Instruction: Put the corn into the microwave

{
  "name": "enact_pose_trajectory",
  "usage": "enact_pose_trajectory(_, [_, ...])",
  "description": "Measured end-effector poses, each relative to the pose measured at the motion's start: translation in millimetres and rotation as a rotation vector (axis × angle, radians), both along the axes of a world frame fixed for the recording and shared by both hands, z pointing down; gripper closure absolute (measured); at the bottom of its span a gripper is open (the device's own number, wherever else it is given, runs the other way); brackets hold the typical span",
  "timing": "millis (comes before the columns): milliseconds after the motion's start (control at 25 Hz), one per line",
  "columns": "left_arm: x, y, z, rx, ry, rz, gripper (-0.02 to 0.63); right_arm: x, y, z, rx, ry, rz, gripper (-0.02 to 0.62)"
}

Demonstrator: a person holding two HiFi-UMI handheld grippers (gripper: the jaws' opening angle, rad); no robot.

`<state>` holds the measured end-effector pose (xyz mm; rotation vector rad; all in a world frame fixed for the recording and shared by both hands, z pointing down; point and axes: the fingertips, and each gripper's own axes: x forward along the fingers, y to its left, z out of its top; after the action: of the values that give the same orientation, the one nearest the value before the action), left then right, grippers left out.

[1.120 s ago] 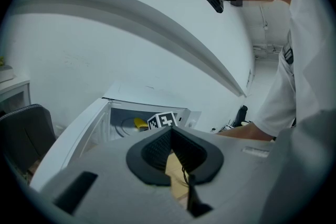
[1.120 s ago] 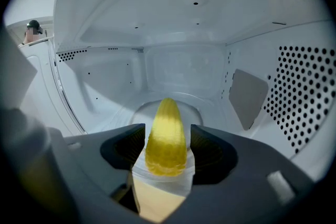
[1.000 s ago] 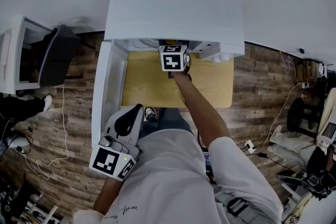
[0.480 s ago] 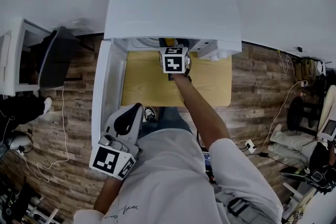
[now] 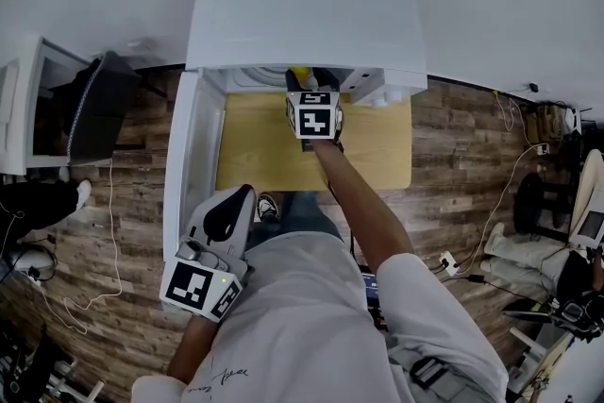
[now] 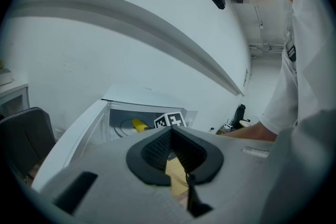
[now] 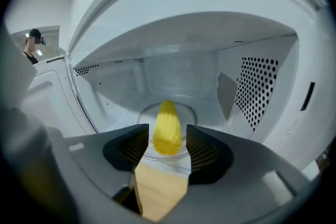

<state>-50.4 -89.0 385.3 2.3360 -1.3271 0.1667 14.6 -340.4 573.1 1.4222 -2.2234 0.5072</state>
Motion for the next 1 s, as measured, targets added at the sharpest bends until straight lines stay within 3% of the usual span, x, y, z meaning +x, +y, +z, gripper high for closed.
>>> enact_pose_trajectory(1000, [-11, 17, -12, 0.055, 0.016, 0.007, 0.618, 18, 60, -31, 0.007, -0.056, 0.017, 0.446])
